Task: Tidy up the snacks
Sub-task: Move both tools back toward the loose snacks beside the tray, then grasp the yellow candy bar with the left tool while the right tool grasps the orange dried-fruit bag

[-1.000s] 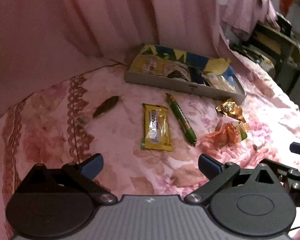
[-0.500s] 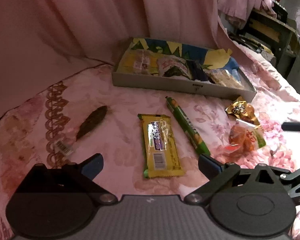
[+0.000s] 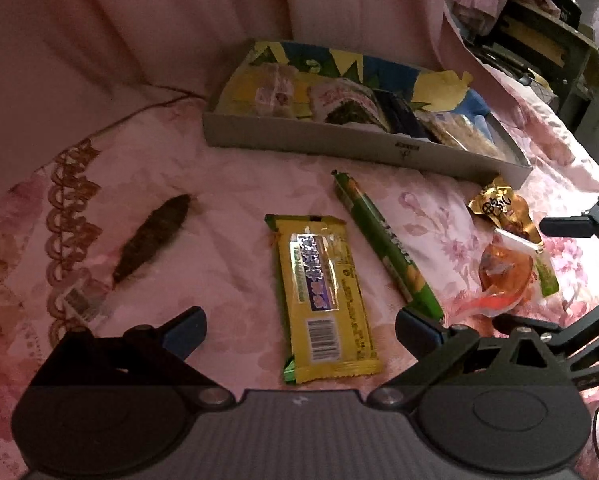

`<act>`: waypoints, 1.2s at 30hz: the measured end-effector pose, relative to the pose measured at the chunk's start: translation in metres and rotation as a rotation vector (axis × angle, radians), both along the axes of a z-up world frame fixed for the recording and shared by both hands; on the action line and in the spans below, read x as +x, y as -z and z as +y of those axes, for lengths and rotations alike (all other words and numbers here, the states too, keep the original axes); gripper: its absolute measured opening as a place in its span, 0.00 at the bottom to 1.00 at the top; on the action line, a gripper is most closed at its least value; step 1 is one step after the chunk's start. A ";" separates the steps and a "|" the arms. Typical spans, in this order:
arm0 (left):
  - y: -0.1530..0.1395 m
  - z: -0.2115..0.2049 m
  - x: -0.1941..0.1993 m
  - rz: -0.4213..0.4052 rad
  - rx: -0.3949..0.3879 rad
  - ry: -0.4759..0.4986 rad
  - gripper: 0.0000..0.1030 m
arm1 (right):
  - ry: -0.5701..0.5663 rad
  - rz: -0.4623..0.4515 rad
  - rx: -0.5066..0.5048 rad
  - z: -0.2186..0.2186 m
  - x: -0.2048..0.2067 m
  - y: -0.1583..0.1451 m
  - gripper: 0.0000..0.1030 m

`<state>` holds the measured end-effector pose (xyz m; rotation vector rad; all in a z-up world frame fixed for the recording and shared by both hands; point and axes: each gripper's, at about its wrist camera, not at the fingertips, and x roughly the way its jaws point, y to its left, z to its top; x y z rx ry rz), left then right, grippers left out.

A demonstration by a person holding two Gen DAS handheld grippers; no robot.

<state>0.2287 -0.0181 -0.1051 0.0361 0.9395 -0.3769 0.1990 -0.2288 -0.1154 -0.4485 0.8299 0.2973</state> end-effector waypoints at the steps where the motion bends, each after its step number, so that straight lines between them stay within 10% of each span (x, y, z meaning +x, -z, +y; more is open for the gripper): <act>1: 0.001 -0.001 0.001 0.003 -0.006 0.002 0.99 | -0.002 0.006 -0.009 0.002 0.001 0.003 0.94; 16: 0.005 -0.009 0.001 -0.012 -0.010 0.086 0.53 | 0.052 0.068 0.103 0.001 0.009 0.008 0.72; 36: 0.003 -0.019 -0.006 -0.005 0.007 0.123 0.53 | 0.010 0.016 0.061 0.019 -0.002 -0.003 0.70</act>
